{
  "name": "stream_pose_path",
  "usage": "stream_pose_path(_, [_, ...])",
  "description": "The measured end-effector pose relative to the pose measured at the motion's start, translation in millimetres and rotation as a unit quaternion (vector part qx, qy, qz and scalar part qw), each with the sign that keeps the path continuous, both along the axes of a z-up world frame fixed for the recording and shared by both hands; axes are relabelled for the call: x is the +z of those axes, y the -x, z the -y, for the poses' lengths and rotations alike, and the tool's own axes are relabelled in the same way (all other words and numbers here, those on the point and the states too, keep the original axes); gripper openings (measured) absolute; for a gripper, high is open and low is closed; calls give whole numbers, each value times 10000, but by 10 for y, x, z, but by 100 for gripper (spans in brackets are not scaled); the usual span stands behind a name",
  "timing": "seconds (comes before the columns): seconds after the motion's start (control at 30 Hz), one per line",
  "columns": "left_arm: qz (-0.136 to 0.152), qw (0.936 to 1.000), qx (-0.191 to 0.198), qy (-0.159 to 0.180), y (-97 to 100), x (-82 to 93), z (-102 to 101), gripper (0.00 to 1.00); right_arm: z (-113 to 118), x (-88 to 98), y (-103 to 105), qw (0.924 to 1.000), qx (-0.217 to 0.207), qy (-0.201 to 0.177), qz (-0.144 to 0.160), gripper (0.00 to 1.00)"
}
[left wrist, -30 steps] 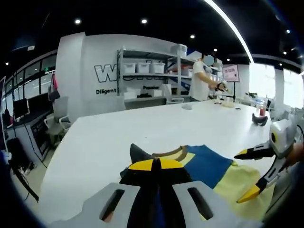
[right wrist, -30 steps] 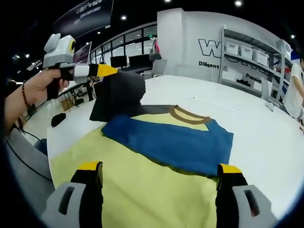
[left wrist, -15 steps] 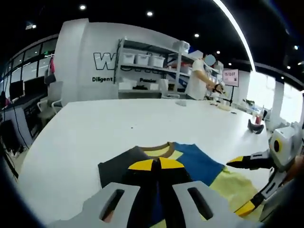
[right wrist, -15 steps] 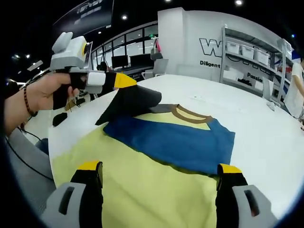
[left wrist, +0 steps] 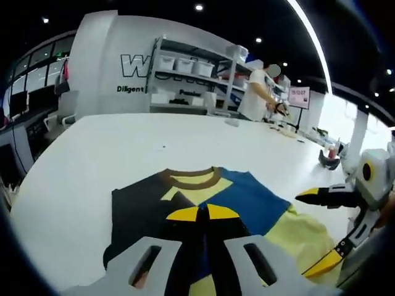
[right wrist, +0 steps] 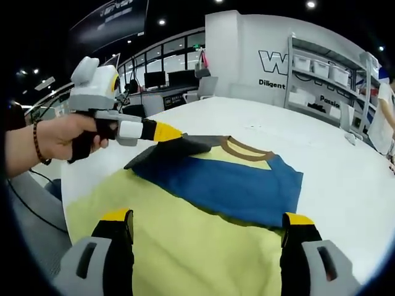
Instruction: Fold the garment on the visible template until the final outline fits inside the template.
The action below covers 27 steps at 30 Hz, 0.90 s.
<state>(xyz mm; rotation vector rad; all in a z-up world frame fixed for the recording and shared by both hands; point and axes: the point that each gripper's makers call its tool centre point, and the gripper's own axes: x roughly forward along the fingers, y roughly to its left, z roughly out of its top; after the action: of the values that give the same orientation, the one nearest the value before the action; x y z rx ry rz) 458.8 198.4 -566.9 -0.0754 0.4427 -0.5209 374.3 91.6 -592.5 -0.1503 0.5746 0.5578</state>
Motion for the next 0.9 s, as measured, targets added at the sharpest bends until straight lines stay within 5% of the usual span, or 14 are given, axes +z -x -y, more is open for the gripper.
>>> stream_pose_path(0.9, [-560, 9964, -446, -459, 103, -474, 245, 0, 68, -62, 48, 9998, -135, -19, -146, 99])
